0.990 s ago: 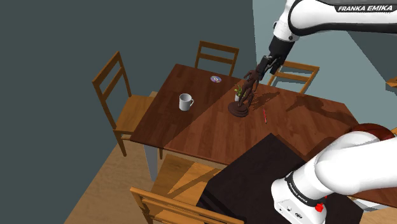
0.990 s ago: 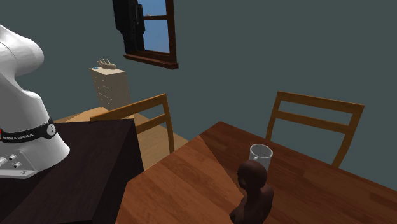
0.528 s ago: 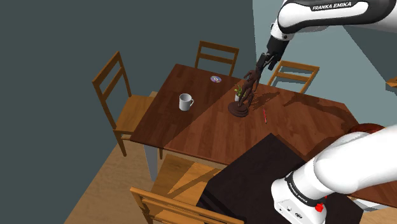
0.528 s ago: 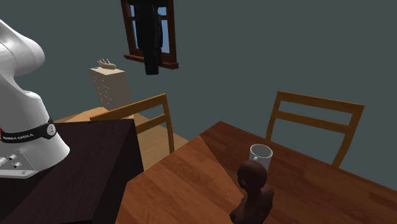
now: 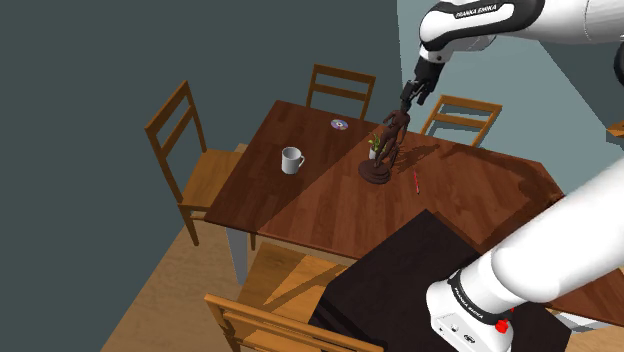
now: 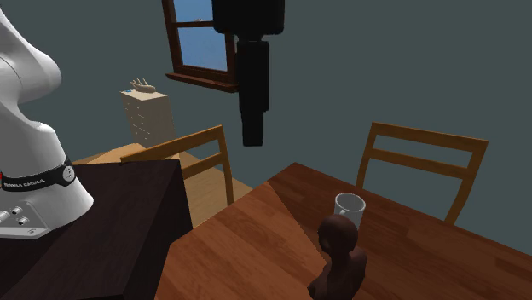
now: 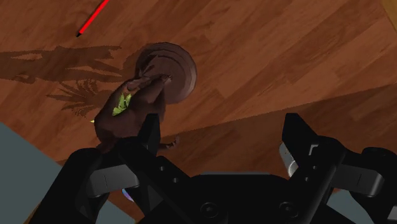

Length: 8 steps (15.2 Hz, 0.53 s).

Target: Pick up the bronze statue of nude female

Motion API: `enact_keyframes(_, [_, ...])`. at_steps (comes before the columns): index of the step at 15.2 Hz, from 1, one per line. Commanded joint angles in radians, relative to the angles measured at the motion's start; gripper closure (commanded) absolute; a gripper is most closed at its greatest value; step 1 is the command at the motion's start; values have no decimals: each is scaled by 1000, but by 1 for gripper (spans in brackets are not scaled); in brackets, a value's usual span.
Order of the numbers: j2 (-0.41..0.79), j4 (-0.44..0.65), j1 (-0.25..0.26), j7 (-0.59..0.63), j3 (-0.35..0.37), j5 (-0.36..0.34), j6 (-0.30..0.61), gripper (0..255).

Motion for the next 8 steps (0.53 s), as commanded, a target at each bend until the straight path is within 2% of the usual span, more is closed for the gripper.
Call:
enact_keyframes(1, [72,65,-18,-48,-19,25,5,0])
enact_keyframes(8, [351,355,-102,-179,-43,130,-25,0])
